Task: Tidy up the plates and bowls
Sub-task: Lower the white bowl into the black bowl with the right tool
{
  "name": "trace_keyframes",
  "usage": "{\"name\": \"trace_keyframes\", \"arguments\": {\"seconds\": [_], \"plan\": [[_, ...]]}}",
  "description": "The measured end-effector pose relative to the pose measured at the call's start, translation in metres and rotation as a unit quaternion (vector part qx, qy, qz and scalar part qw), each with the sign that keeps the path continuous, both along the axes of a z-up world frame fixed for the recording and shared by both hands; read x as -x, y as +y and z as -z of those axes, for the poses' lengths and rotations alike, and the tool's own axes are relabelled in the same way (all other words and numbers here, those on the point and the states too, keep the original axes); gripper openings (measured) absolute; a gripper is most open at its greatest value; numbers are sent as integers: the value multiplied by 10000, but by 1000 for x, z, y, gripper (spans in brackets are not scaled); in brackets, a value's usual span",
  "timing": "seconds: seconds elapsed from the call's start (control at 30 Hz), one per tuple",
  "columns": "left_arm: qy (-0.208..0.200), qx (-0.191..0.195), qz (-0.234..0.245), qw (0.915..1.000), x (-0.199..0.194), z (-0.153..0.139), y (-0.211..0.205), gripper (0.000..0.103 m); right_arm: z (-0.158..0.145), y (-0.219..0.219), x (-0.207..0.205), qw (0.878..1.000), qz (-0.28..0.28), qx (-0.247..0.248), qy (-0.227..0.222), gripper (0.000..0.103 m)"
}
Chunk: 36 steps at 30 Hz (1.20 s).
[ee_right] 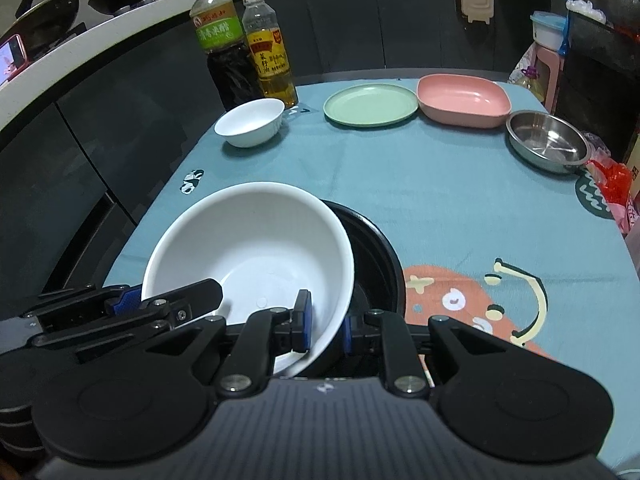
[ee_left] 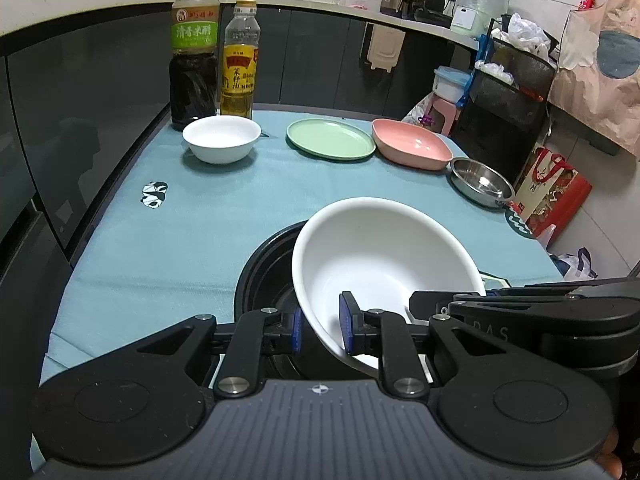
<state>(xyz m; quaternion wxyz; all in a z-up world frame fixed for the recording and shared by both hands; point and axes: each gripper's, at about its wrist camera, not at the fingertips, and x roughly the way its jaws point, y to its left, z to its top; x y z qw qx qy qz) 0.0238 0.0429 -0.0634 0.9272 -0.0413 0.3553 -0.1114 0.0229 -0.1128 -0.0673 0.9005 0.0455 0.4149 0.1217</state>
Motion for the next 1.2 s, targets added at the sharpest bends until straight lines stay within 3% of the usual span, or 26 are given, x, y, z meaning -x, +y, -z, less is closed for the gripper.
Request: {"name": "trace_keyframes", "arguments": {"seconds": [0.83, 1.2], "plan": [[344, -69, -4, 9994, -15, 17, -4, 16, 16, 1, -15, 9995, 0, 3, 326, 11], [309, -65, -130, 9994, -15, 18, 3, 16, 18, 0, -15, 9996, 104, 74, 250, 11]]}}
